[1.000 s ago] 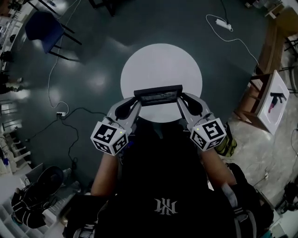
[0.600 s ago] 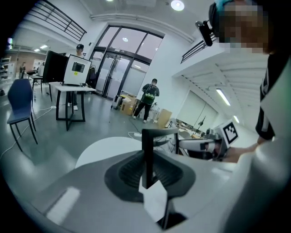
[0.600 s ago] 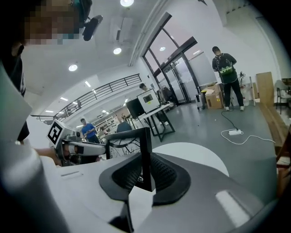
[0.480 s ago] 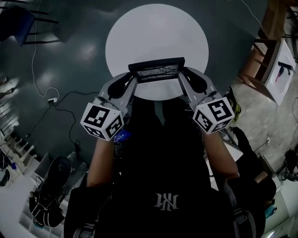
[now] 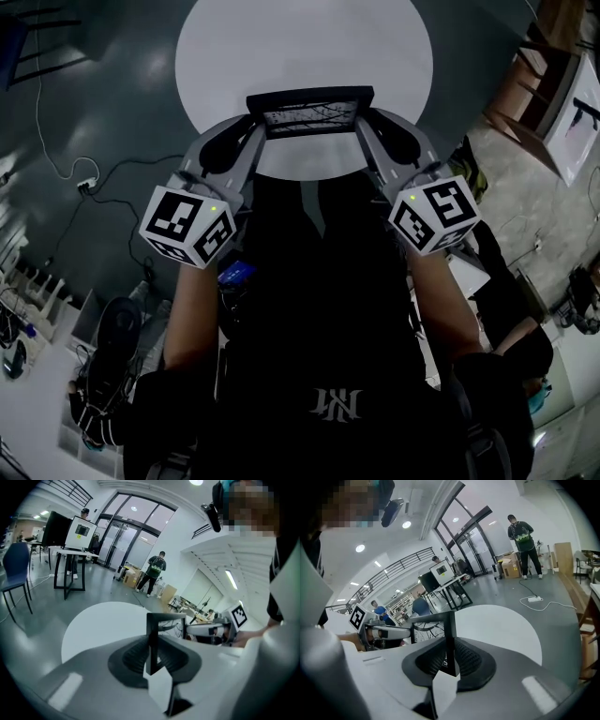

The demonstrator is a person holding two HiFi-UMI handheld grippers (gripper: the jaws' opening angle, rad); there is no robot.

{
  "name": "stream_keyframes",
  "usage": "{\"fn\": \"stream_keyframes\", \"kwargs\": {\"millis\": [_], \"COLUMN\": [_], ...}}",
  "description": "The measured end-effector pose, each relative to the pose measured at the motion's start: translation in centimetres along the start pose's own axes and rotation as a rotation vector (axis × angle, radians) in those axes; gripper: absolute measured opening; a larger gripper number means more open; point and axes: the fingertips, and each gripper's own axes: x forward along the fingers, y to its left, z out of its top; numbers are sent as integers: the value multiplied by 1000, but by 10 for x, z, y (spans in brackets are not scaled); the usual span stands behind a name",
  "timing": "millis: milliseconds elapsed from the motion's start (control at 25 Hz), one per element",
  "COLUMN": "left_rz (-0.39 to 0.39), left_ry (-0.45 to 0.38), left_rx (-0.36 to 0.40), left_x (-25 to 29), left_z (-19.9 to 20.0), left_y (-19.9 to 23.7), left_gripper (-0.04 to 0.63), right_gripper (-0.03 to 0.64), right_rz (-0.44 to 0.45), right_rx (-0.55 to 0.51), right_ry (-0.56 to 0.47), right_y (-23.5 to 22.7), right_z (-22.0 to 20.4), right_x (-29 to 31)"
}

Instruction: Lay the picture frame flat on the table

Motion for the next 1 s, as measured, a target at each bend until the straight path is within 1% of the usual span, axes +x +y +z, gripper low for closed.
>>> {"fn": "stream_keyframes", "kwargs": {"millis": [200,320,760,1000], "left_rz": [-2,-8,-22,-22], "left_ry": [27,47,79,94], "left_rx": [-31,-48,-59,-71], "left_x": [29,39,60,66], "left_z": [-24,-38,-65,-76], "left_y": [22,25,41,48], "left_gripper": [55,55,55,54], "right_gripper": [51,51,51,49], "right_rz": [-5,-10,-23,-32], "right_rx": [29,52,114,128], "right_ry": [33,57,91,99], "right_y": [-21,-30,-44,-46], "right_z": [-25,-41,-76,-88], "right_x": [24,29,46,52]}}
